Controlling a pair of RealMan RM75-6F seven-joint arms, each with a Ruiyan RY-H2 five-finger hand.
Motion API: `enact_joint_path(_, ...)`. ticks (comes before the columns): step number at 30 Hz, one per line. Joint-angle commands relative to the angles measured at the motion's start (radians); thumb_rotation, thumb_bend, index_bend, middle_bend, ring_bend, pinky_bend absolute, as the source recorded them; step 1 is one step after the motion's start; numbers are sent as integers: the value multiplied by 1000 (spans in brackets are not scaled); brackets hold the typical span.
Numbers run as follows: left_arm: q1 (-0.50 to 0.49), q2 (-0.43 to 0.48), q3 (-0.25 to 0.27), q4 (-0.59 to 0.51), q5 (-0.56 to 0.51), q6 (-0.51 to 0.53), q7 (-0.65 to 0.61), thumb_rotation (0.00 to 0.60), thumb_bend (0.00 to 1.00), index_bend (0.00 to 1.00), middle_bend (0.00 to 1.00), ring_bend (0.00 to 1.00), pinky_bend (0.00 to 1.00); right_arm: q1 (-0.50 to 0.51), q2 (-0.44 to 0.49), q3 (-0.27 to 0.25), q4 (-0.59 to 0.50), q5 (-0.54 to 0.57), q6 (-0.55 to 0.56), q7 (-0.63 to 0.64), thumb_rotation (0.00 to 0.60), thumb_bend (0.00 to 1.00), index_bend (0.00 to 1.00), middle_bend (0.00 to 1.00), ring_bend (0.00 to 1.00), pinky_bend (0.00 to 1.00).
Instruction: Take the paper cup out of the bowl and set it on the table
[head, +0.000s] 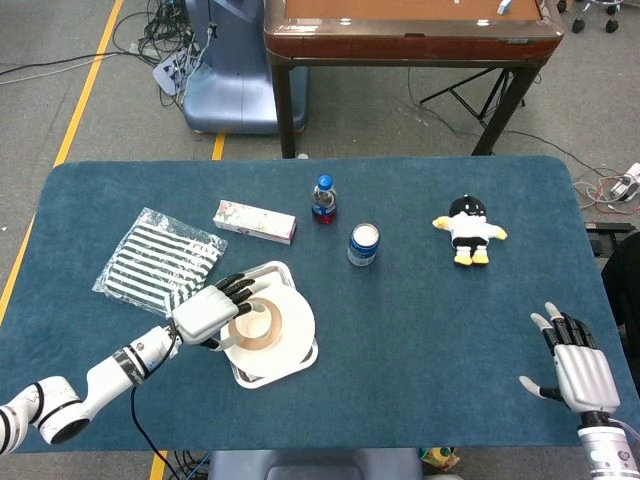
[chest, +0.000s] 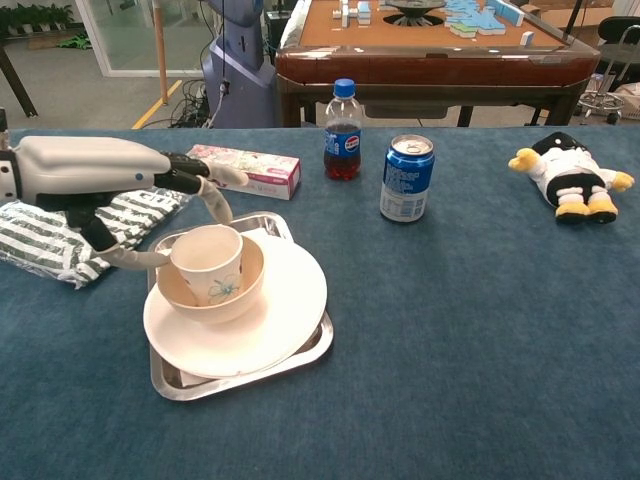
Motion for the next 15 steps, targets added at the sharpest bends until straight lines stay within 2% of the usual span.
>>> enact_joint_path(1,-9,-16,13,22,3,8,-16,600,319,234,0,0,0,1,1,0,1,2,-1,3,600,224,0,0,0,0)
enact_joint_path(15,1,-11,49,29,-7,63,-24,600,319,245,0,0,0,8,-4,-7,1,8,-5,-8,600,224,0,0,0,0)
